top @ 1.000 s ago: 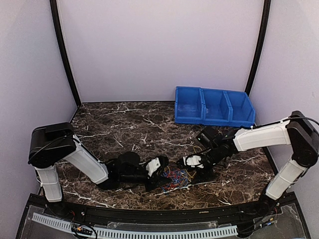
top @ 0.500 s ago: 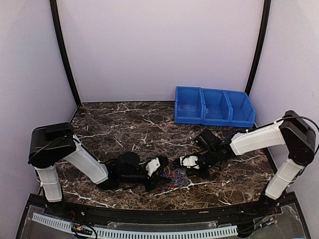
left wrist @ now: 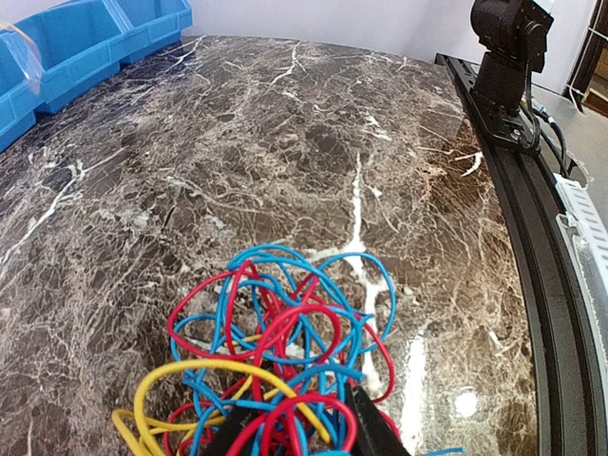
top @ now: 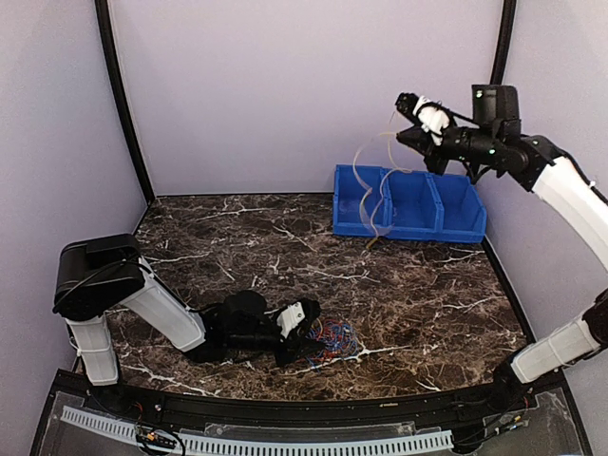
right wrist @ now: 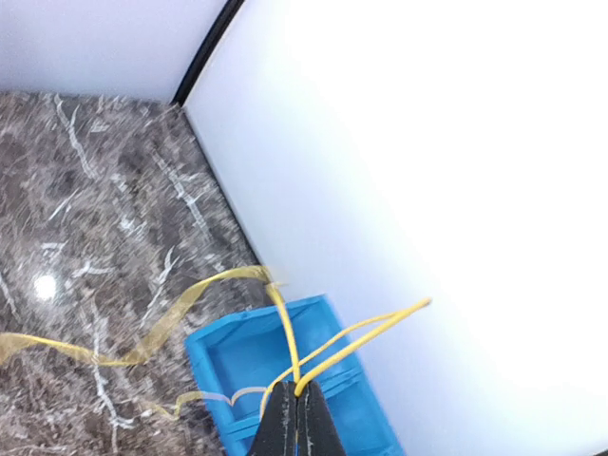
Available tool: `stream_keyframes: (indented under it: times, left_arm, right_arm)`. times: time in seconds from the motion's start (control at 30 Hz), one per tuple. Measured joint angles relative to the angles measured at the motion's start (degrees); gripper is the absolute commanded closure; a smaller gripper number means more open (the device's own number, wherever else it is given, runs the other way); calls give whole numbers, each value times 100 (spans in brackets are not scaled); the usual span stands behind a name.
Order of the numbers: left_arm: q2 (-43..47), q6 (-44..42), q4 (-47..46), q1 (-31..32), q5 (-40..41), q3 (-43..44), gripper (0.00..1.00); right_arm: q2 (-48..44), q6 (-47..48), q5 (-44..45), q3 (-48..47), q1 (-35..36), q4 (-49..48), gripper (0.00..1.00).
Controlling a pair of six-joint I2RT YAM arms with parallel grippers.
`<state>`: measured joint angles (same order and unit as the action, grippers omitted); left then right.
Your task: Untangle the cables
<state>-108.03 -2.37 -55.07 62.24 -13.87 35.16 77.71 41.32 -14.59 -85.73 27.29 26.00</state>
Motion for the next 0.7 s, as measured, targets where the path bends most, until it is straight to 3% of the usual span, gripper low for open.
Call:
stream_keyframes:
  times: [0.33, 0.6, 0.63, 0.7]
  left_arm:
    - [17, -31, 166, 0, 0, -2, 69]
    - [313, 142, 619, 0, 116, -13, 47]
    - [391, 219, 872, 0, 92, 70, 37]
    - [498, 402, 1349, 0, 2, 358, 30]
  right_arm:
    - [0, -404, -407, -1515, -1008, 142, 100]
    - [439, -420, -498, -1729, -1051, 111, 100]
    - [485, -420, -505, -1683, -1051, 79, 100]
    - [546, -426, -518, -1567, -1051, 4, 100]
